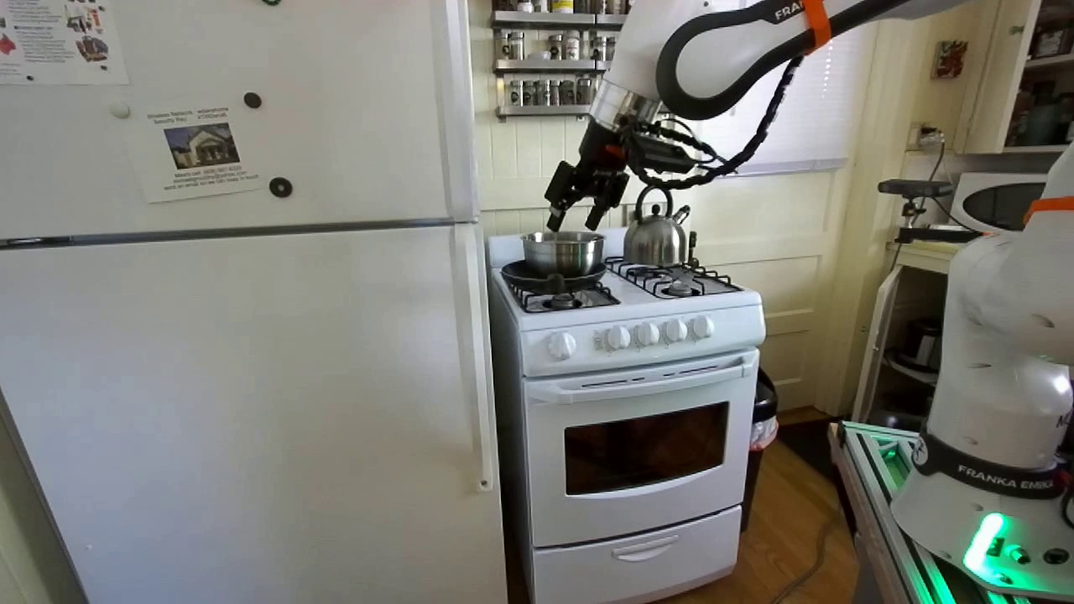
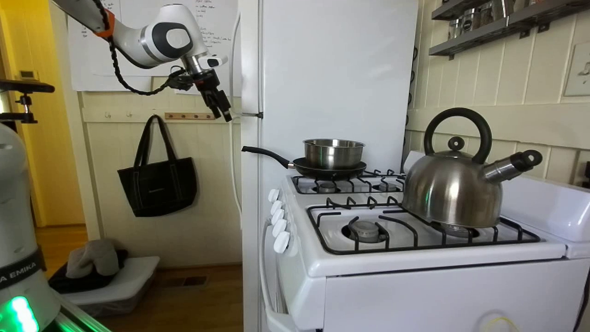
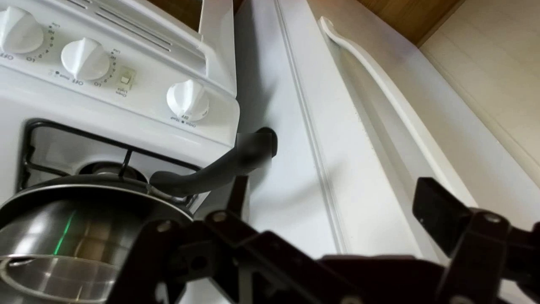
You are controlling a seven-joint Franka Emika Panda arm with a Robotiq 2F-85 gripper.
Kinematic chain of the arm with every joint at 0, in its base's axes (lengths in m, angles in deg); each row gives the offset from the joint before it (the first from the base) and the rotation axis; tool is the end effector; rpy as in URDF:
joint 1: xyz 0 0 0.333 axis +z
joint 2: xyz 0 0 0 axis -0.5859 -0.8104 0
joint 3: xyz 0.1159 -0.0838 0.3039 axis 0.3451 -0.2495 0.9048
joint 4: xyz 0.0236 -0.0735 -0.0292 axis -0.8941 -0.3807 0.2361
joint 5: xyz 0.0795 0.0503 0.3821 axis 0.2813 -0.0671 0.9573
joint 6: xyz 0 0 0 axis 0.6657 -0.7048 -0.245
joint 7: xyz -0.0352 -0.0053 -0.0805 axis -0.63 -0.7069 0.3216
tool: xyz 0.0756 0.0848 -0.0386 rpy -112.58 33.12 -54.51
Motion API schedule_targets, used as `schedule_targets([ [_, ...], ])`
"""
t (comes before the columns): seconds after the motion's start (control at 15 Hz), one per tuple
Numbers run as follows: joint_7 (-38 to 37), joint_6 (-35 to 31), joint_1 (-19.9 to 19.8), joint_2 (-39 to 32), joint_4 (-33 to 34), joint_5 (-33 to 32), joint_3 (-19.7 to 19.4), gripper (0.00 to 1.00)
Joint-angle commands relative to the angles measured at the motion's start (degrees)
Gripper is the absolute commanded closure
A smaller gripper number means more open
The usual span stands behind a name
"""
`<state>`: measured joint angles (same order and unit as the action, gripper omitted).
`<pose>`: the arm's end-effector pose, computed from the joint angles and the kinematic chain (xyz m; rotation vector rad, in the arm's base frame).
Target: Move the spoon to the white part of the stove
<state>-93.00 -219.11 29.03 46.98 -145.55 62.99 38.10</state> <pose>0.4723 -0.0173 0.5388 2.9857 -0.6054 0.7447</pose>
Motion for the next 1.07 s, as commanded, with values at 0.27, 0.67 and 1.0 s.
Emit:
schedule_targets([
  [0.27, 8.4, -1.8, -3.9, -10.0, 12.6, -13.6, -1.9, 0.00],
  [0.67, 12.4, 12.3, -4.3, -18.3, 27.3, -26.0, -5.1, 0.00],
  [1.0, 8.9, 15.4, -3.9, -22.4, 32.8, -23.3, -9.7, 0.00],
])
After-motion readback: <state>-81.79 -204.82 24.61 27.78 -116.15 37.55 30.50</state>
